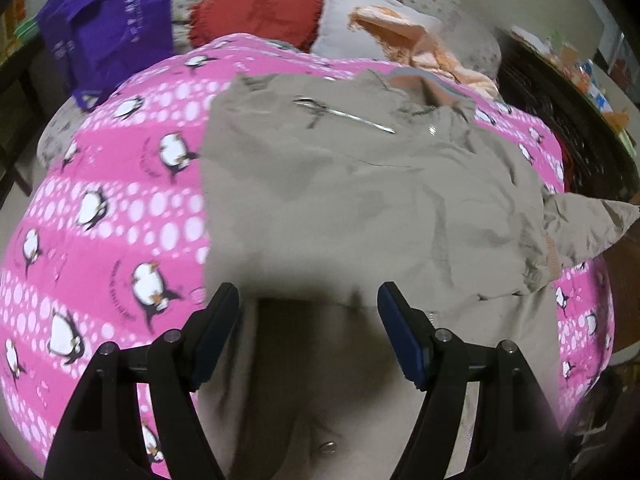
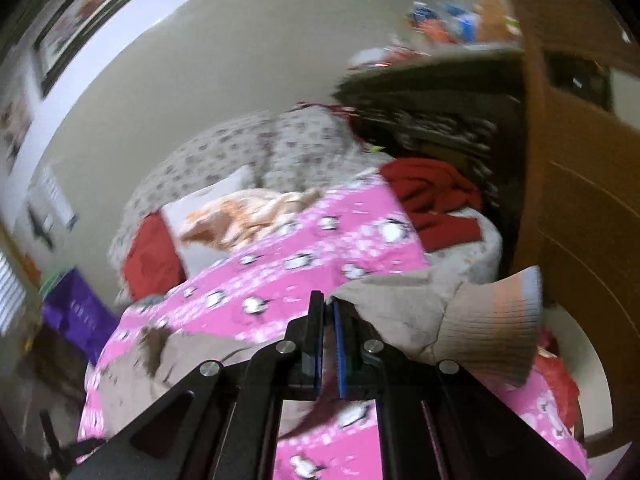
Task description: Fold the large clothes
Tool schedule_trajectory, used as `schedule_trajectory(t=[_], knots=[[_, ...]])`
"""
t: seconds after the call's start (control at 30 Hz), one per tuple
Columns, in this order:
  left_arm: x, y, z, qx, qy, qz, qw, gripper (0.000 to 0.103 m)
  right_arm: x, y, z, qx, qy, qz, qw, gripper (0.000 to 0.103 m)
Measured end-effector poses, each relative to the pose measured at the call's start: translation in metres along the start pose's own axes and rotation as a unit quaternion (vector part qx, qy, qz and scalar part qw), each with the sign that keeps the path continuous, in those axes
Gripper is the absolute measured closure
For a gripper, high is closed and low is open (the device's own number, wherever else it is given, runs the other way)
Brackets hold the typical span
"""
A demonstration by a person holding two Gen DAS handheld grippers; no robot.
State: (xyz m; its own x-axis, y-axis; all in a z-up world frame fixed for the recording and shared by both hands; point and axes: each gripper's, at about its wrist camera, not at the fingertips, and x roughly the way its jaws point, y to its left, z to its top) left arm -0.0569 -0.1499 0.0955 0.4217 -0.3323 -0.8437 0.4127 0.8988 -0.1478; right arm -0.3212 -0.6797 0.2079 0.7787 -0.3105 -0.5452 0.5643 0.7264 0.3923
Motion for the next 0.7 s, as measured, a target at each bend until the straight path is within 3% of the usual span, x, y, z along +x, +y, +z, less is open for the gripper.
schedule_trajectory(t=[0.13,0.23,0.33,0.4,0.5,0.57,0.63,0.7], knots=[[-0.008,0.013,-0.005,-0.020,-0.008,-0.001,0.9998,0.031,0.005,0.067,-0.007,-0.072,0.020,0.045,0.996,0.099],[-0.012,0.017,-0.006,-0.021,-0.012,0.001,0.9997,0.031,0.018,0.128,-0.025,-0.133,0.051,0.092,0.986,0.099],[-0.015,0.021,-0.006,-0.027,-0.016,-0.002,0.9995,0.031,0.038,0.198,-0.060,-0.202,0.102,0.152,0.962,0.099],[-0.016,0.023,-0.005,-0.034,-0.018,-0.005,0.9992,0.031,0.055,0.253,-0.097,-0.259,0.146,0.193,0.935,0.099],[-0.018,0.024,-0.004,-0.034,-0.016,-0.008,0.9993,0.031,0.072,0.310,-0.158,-0.329,0.178,0.209,0.904,0.099],[-0.022,0.024,-0.004,-0.026,-0.023,-0.006,0.9994,0.031,0.079,0.321,-0.180,-0.321,0.199,0.223,0.899,0.097],[-0.023,0.025,-0.004,-0.017,-0.028,0.003,0.9995,0.031,0.086,0.315,-0.194,-0.297,0.210,0.214,0.907,0.090],[-0.020,0.027,-0.004,-0.014,-0.029,0.011,0.9994,0.031,0.084,0.295,-0.203,-0.280,0.213,0.202,0.914,0.063]])
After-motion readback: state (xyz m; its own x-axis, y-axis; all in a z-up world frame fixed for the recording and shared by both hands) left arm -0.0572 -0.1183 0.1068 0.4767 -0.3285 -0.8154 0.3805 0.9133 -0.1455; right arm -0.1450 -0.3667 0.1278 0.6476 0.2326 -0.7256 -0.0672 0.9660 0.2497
